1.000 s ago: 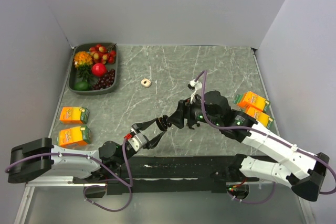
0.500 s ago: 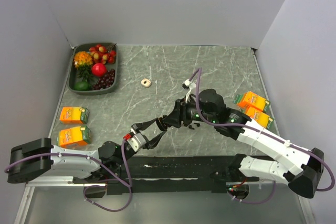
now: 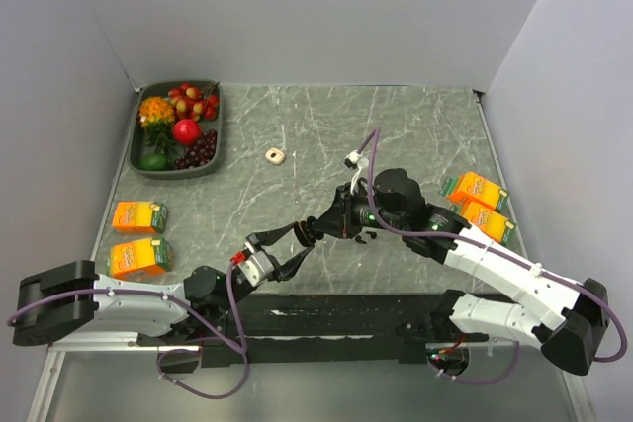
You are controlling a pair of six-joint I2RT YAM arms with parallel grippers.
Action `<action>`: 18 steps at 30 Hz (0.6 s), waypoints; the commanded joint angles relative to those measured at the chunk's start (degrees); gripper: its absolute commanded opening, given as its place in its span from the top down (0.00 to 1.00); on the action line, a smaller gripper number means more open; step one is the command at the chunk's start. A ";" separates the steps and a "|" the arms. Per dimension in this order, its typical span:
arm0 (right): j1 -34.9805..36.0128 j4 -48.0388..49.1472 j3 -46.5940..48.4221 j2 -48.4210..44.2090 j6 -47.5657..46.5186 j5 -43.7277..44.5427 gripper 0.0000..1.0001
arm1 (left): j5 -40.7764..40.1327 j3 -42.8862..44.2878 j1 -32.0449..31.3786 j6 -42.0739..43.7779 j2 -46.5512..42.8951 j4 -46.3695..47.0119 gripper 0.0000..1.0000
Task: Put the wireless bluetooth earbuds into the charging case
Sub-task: Open the charging case.
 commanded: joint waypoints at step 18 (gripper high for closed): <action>-1.47 -10.75 6.27 -8.40 -16.49 2.67 1.00 | -4.84 4.11 -0.48 -13.44 -15.39 -10.46 0.04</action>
